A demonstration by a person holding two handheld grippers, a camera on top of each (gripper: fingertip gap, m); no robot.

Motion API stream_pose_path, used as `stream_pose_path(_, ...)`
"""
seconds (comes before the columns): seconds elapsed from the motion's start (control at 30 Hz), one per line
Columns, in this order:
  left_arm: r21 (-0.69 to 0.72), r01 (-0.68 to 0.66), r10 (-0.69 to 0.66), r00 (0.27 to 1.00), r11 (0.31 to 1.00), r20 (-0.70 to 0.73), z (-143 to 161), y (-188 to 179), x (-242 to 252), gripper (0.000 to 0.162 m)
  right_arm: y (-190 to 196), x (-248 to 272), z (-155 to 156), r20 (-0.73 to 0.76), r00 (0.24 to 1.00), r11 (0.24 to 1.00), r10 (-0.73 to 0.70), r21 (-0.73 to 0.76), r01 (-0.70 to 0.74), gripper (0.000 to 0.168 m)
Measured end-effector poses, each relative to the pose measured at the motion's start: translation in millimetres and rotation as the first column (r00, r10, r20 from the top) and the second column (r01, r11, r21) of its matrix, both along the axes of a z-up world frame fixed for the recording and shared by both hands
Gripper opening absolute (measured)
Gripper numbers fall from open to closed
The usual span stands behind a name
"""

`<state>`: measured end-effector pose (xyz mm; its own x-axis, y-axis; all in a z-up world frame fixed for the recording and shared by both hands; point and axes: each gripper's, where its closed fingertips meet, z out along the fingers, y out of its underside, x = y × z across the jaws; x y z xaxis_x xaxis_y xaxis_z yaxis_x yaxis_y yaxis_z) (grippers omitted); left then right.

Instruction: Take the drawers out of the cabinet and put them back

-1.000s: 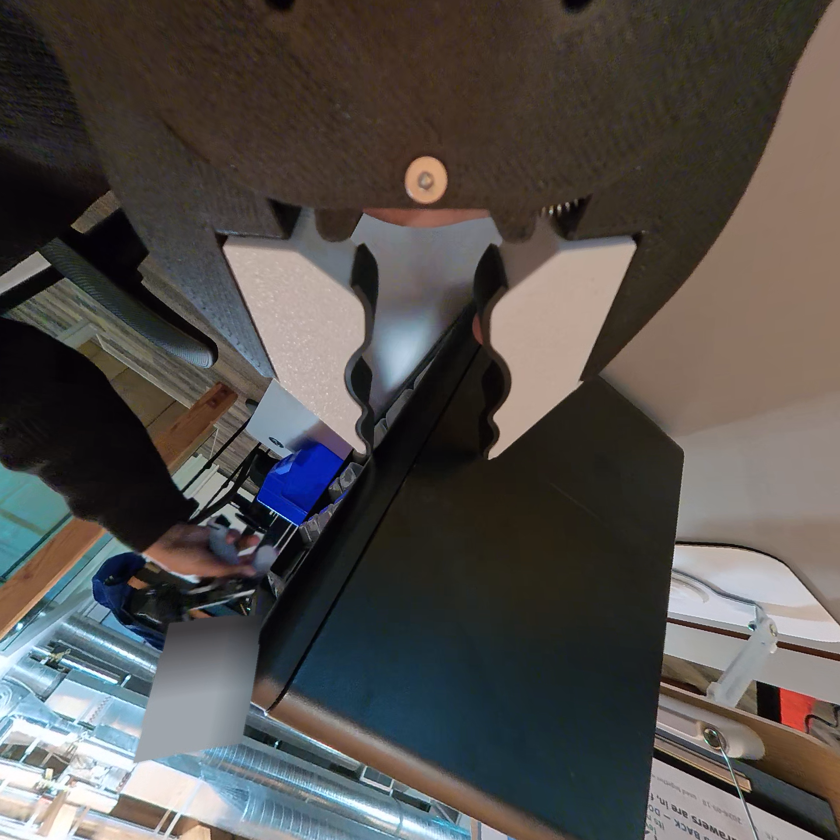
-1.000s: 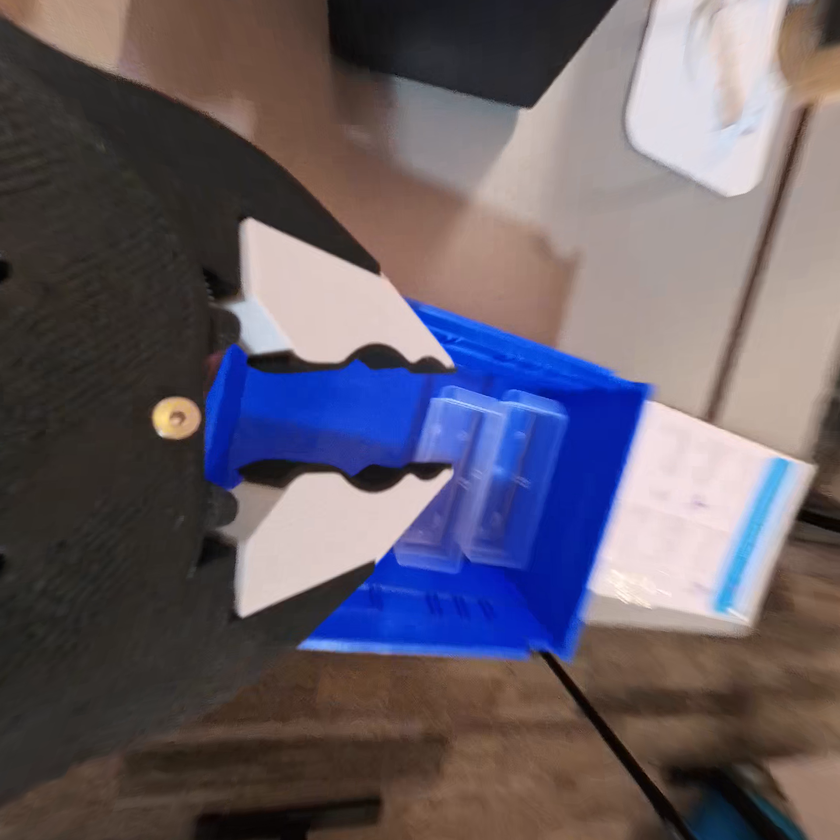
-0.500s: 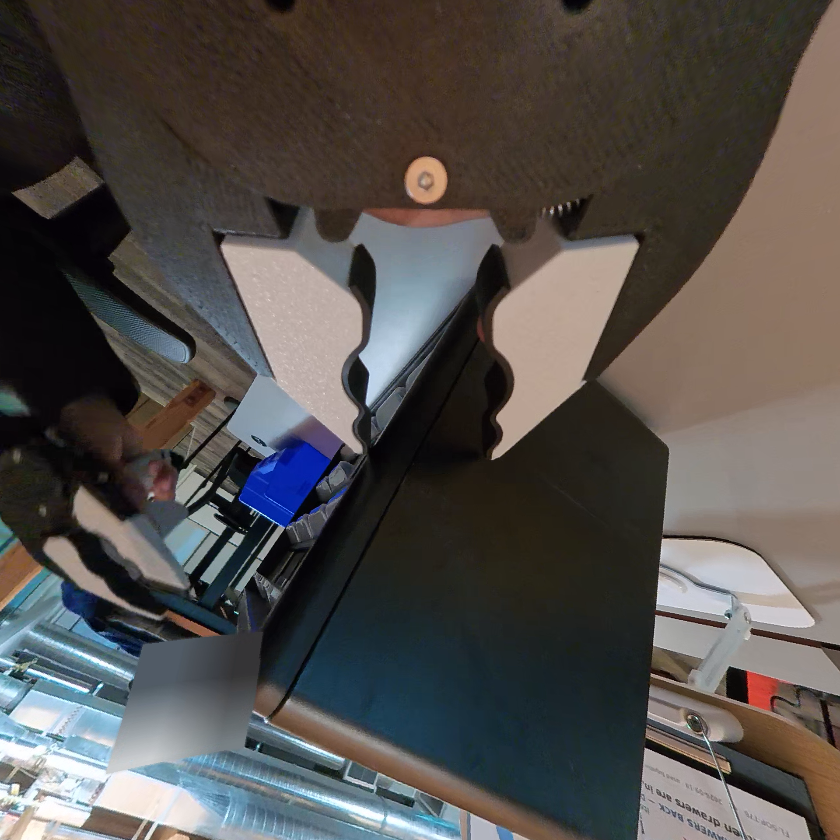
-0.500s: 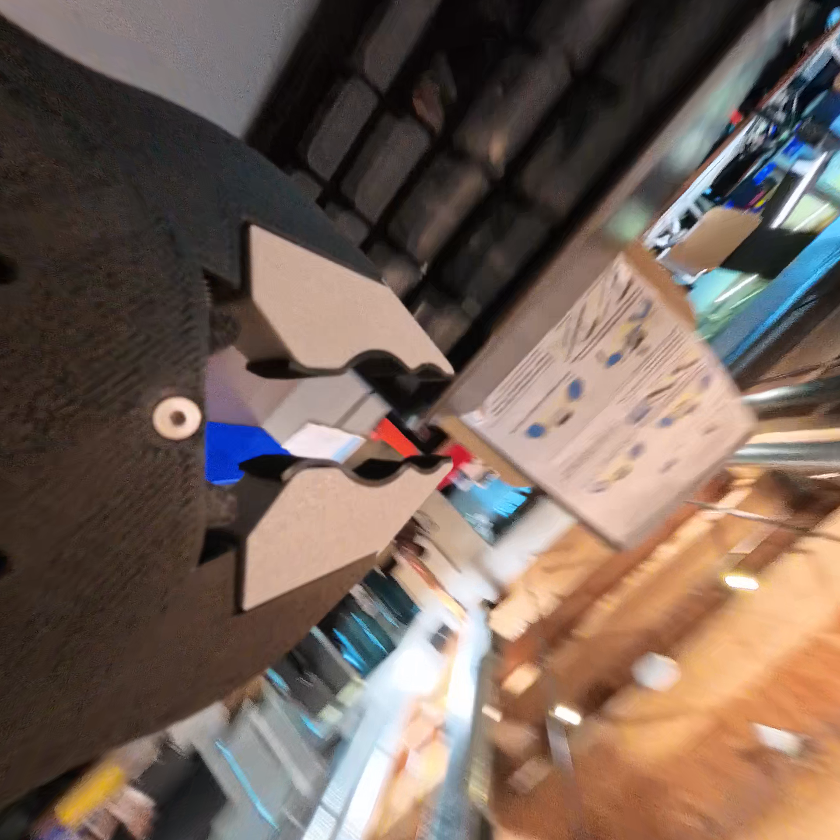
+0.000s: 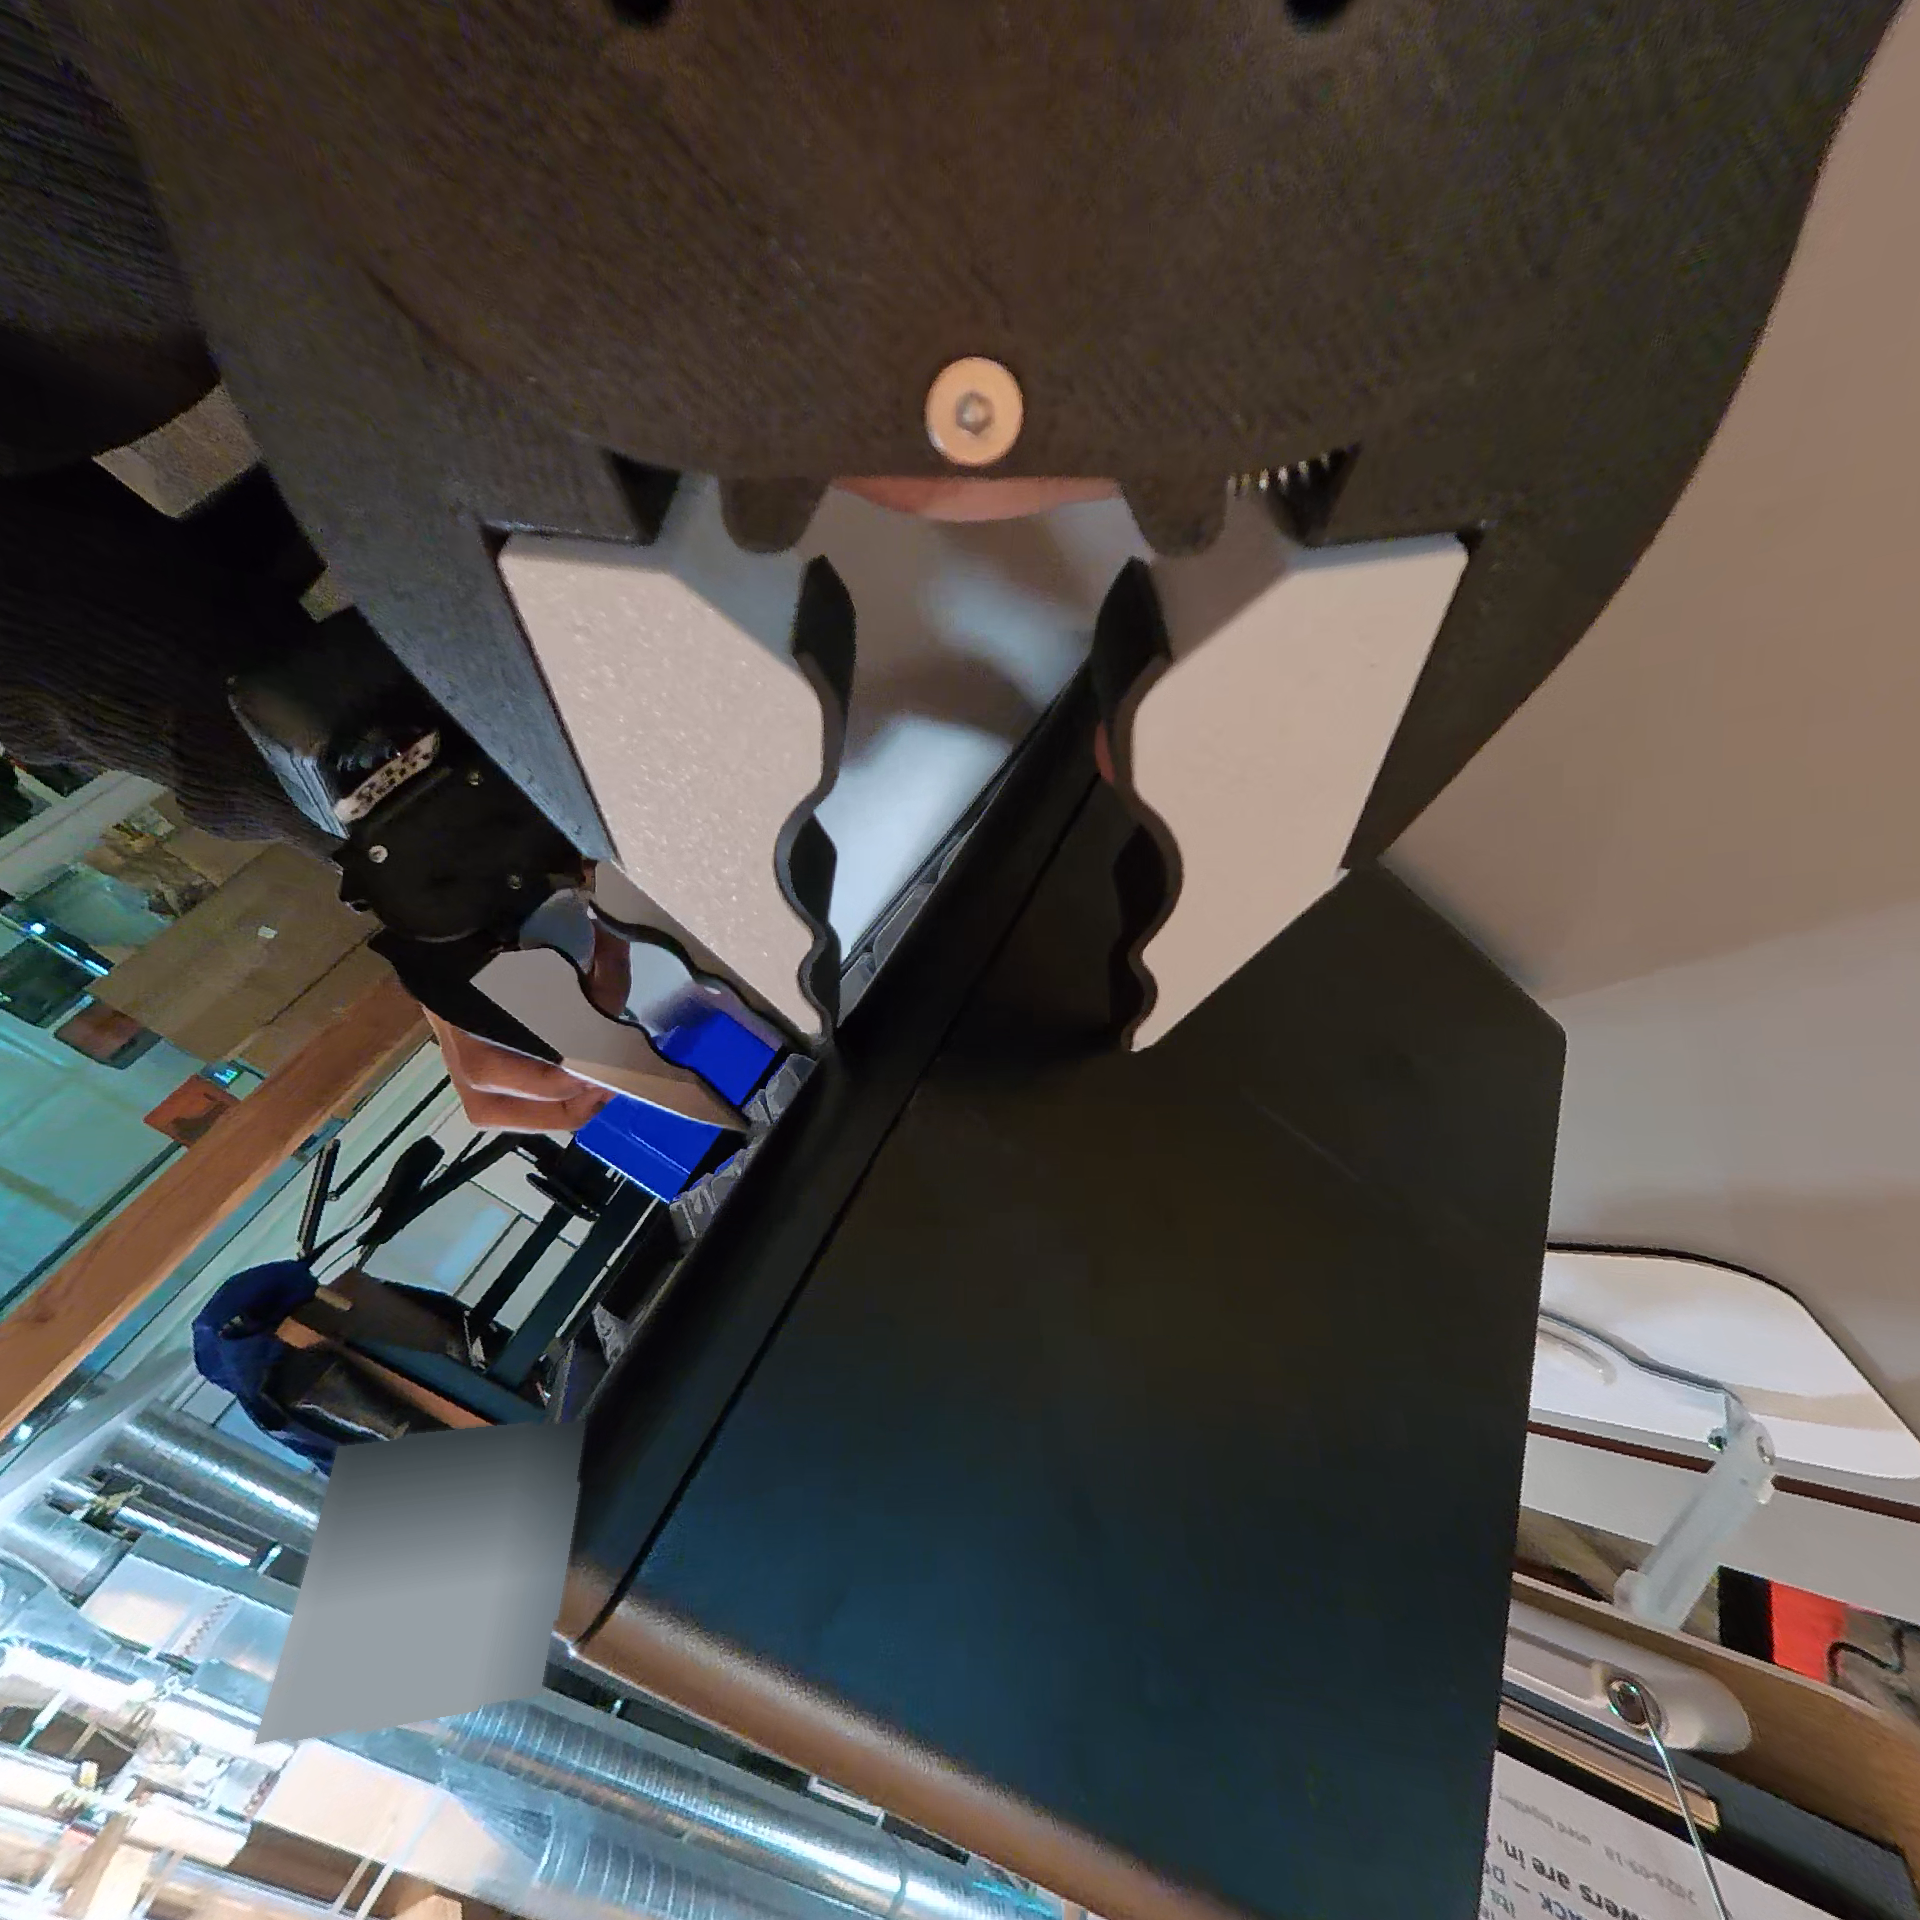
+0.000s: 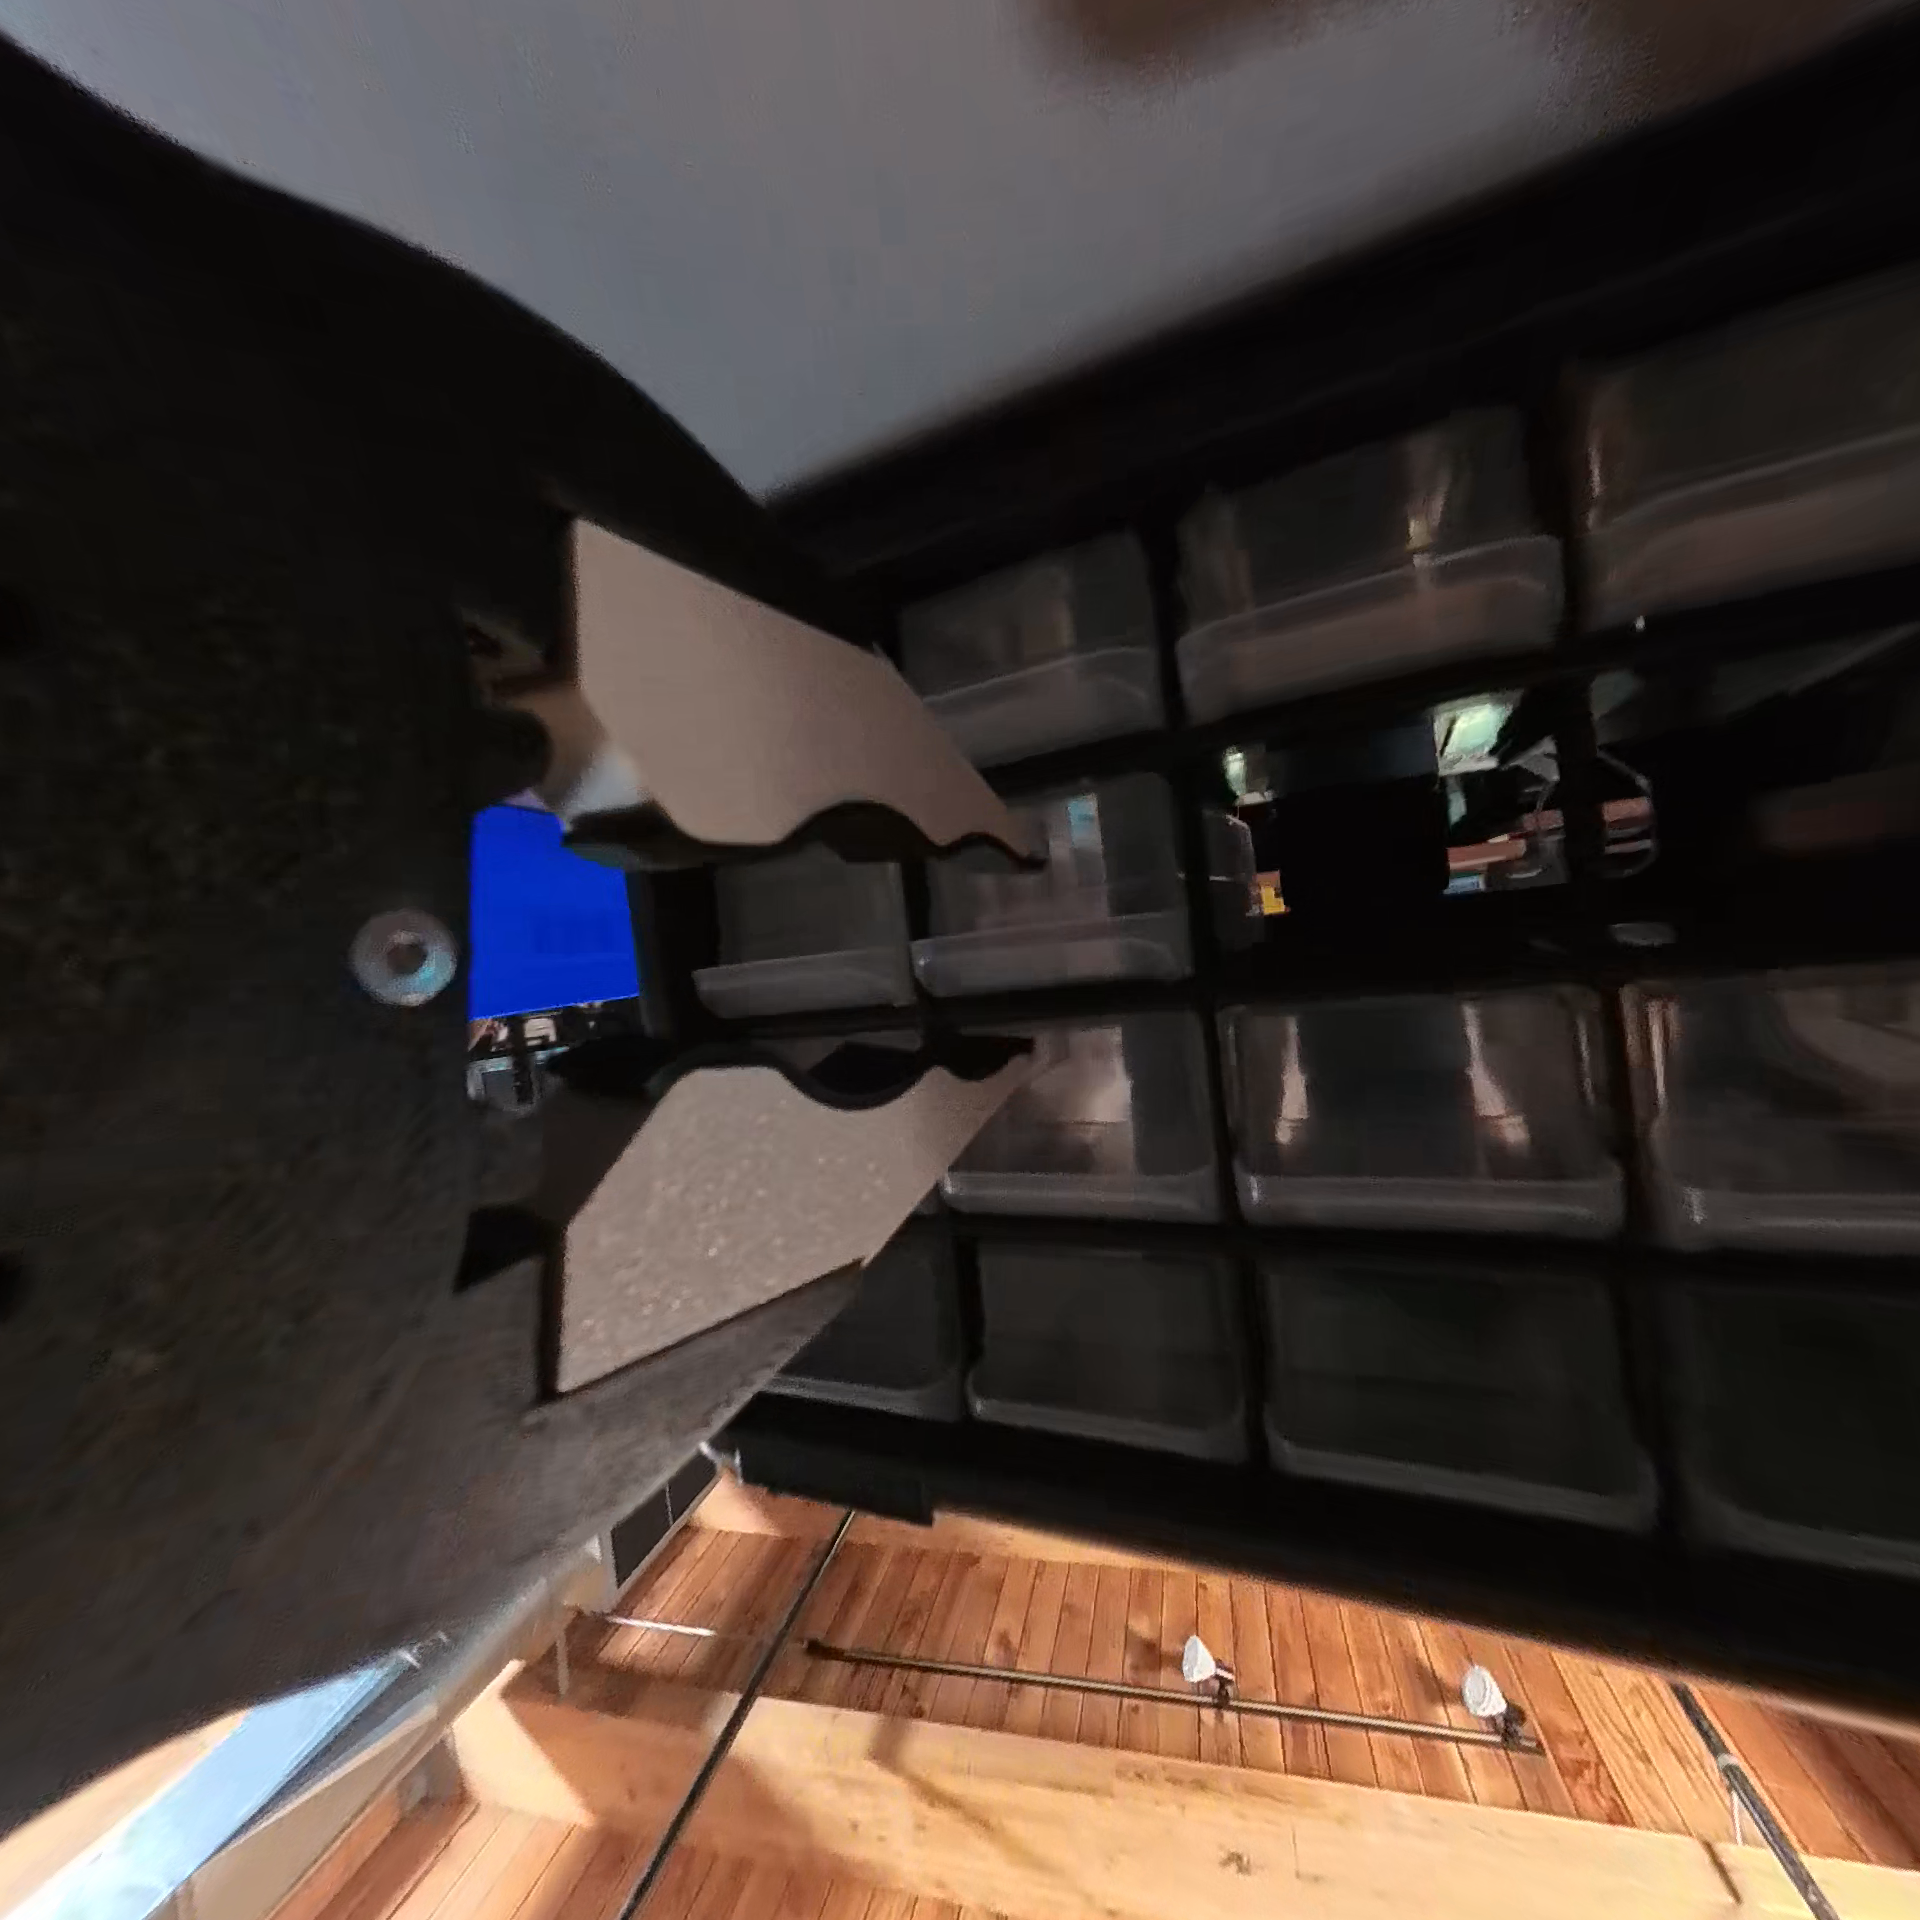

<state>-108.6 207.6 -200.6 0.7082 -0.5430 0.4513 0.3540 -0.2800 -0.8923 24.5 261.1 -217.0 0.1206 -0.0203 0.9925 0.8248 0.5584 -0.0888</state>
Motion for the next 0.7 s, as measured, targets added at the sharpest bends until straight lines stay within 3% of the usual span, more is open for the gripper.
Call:
stream_pose_path(0.17, -0.001, 0.002, -0.002, 1.0, 1.0, 0.001, 0, 0, 0, 0.05, 6, 1, 0, 0.031, 1.0, 0.998, -0.004, 0.059, 0.003, 0.009)
stream_pose_path(0.4, -0.001, -0.004, 0.004, 1.0, 1.0, -0.007, 0, -1, 0, 0.049, -14, 8, -1, 0.038, 0.999, 0.999, 0.013, 0.038, -0.015, 0.008)
stream_pose_path(0.57, -0.002, -0.007, 0.007, 1.0, 1.0, -0.015, -1, -1, 0, 0.049, -20, 11, -13, 0.052, 0.999, 0.997, 0.006, -0.075, -0.002, 0.036)
stream_pose_path(0.7, -0.007, -0.006, 0.006, 1.0, 1.0, -0.015, -2, -1, 0, 0.048, -38, 17, -32, -0.079, 0.997, 0.927, -0.008, -0.375, -0.023, 0.044)
